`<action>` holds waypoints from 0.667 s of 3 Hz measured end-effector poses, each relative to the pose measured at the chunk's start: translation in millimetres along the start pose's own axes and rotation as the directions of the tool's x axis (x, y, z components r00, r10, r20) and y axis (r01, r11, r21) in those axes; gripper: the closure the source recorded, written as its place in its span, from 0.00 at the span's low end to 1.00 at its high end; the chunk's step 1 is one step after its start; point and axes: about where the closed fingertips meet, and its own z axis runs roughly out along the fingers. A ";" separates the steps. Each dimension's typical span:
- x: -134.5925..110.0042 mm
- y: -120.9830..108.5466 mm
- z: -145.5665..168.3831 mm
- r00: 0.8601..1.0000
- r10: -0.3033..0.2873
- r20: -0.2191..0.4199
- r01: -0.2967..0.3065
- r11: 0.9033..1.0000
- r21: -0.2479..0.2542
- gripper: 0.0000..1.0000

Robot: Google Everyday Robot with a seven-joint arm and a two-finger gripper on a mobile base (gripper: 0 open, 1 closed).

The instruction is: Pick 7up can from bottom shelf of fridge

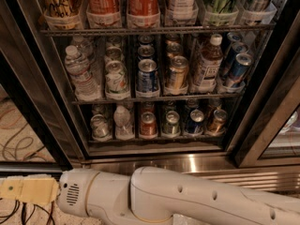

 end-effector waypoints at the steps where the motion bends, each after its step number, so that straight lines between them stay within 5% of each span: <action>1: -0.1 0.0 0.0 1.000 -0.001 0.000 0.001 1.000 0.000 0.00; 2: -10.0 -12.4 -7.9 0.996 -0.067 0.050 0.064 0.997 0.051 0.00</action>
Offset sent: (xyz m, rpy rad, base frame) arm 0.0322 -0.0226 -0.0244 -0.0954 -0.2203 -0.2147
